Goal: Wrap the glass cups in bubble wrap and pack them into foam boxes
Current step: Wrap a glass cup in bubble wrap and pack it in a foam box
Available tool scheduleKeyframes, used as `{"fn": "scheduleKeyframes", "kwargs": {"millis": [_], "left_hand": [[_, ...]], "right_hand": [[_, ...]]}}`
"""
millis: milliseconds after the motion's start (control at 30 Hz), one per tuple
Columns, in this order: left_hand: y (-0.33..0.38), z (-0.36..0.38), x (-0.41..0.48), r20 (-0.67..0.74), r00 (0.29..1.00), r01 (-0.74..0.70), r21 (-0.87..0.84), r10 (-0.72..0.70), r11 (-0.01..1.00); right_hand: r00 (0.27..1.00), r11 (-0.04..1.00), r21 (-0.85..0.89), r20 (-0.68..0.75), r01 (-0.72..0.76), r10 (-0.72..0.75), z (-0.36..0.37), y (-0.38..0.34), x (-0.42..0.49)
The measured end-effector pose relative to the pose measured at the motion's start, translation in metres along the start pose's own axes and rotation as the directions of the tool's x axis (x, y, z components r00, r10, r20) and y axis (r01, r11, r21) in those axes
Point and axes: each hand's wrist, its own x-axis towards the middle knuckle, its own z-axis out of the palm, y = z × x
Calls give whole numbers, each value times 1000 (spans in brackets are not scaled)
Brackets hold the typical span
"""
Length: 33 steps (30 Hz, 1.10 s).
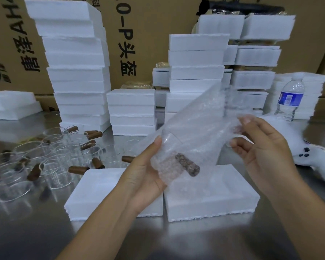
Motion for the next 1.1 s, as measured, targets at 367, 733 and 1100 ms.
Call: {"fn": "scheduleKeyframes", "kwargs": {"millis": [367, 733, 1100], "left_hand": [[-9, -1, 2, -129, 985, -78, 256, 114, 963], [-7, -1, 0, -187, 862, -379, 379, 471, 844], [1, -12, -4, 84, 887, -314, 830, 454, 460]], "right_hand": [[993, 962, 269, 114, -48, 17, 0, 4, 0], [942, 961, -276, 313, -33, 122, 26, 37, -30], [986, 931, -366, 162, 17, 45, 25, 41, -28]]}}
